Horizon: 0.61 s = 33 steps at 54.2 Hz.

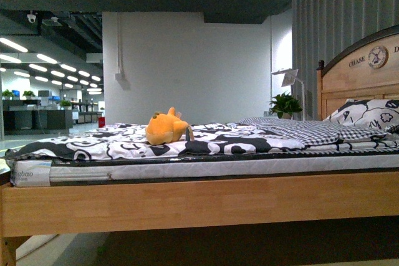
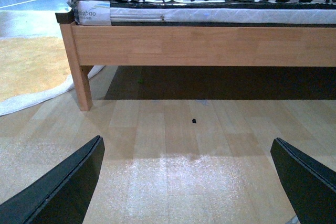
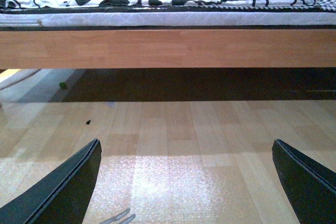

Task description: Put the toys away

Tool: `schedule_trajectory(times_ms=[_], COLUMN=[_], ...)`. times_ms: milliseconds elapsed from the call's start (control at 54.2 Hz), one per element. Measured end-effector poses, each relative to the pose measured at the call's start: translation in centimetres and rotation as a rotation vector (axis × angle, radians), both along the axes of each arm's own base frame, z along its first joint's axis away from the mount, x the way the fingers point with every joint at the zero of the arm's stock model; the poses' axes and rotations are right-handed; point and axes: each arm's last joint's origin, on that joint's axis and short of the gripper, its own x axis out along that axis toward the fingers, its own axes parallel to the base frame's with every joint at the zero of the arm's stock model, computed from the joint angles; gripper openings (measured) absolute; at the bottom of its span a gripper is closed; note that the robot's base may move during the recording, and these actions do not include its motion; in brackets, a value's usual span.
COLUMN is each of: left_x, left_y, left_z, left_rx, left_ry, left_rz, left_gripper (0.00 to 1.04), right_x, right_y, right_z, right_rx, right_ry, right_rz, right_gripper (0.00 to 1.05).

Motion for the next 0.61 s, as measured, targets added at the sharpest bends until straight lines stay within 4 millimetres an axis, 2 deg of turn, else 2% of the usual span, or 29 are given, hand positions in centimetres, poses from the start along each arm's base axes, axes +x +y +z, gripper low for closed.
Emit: schedule_trajectory(times_ms=[609], left_x=[0.00], left_y=[0.00], left_z=[0.00], left_rx=[0.000], left_ry=[0.000], left_rz=[0.000], left_gripper=[0.99], right_x=[0.00], right_y=[0.00], right_z=[0.00], right_rx=[0.000], right_ry=[0.000], right_rz=[0.000], right_gripper=[0.98])
